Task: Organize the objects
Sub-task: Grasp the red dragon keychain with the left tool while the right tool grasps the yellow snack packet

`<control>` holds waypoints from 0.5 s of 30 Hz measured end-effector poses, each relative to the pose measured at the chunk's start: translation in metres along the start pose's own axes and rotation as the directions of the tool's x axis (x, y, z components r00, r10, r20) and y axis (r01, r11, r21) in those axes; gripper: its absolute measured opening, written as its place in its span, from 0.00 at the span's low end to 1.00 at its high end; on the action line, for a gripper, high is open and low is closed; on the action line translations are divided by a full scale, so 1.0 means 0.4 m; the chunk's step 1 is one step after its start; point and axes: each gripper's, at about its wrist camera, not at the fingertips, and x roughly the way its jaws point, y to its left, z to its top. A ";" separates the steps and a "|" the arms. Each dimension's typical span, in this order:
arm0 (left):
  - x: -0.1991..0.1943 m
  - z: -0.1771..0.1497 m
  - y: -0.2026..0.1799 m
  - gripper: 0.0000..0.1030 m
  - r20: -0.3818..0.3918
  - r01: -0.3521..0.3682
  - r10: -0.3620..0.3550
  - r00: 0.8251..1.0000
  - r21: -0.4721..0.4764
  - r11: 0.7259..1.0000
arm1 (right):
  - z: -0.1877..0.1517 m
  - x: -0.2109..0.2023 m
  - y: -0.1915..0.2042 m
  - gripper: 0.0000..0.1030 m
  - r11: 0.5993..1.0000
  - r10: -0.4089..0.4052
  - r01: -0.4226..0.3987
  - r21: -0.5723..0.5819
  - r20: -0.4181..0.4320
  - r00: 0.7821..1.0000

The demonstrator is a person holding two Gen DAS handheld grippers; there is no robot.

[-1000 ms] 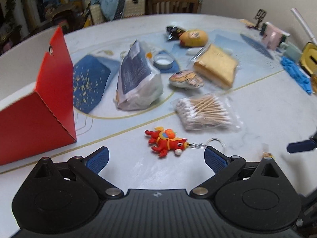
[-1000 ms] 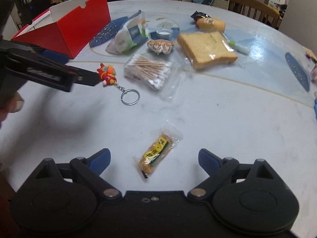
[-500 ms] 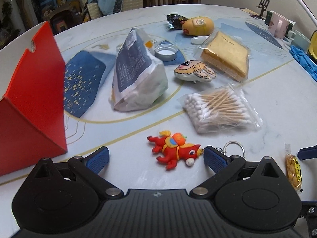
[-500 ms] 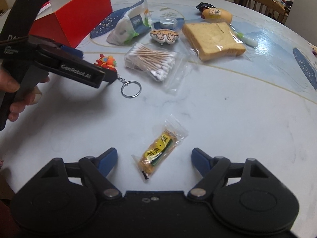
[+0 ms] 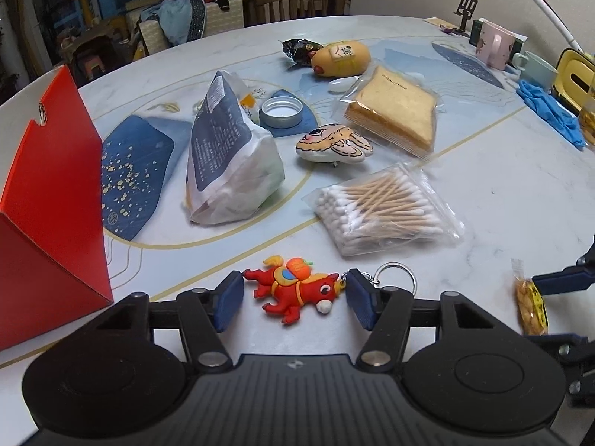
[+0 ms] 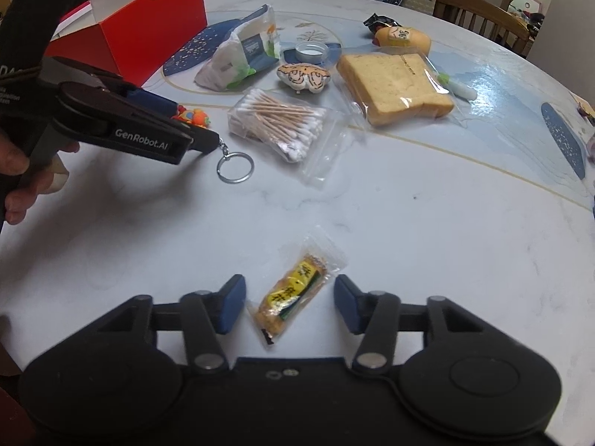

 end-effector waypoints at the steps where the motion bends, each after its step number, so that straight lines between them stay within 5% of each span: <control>1: -0.001 0.000 0.002 0.58 -0.001 0.002 -0.002 1.000 -0.004 1.000 | 0.002 -0.001 0.000 0.39 1.000 -0.002 0.002 0.003 0.000 1.000; 3: -0.004 0.000 0.002 0.50 -0.004 0.003 -0.003 1.000 -0.004 1.000 | 0.003 -0.001 -0.001 0.32 1.000 -0.003 0.003 0.015 0.001 1.000; 8: -0.010 -0.006 0.005 0.50 -0.013 0.004 -0.005 1.000 -0.009 1.000 | 0.003 -0.006 -0.008 0.18 0.999 -0.011 0.011 0.045 0.006 1.000; 15: -0.032 -0.022 0.023 0.50 -0.026 0.031 -0.033 0.999 -0.055 0.998 | 0.012 -0.034 -0.011 0.17 0.997 -0.007 0.005 0.074 0.033 0.999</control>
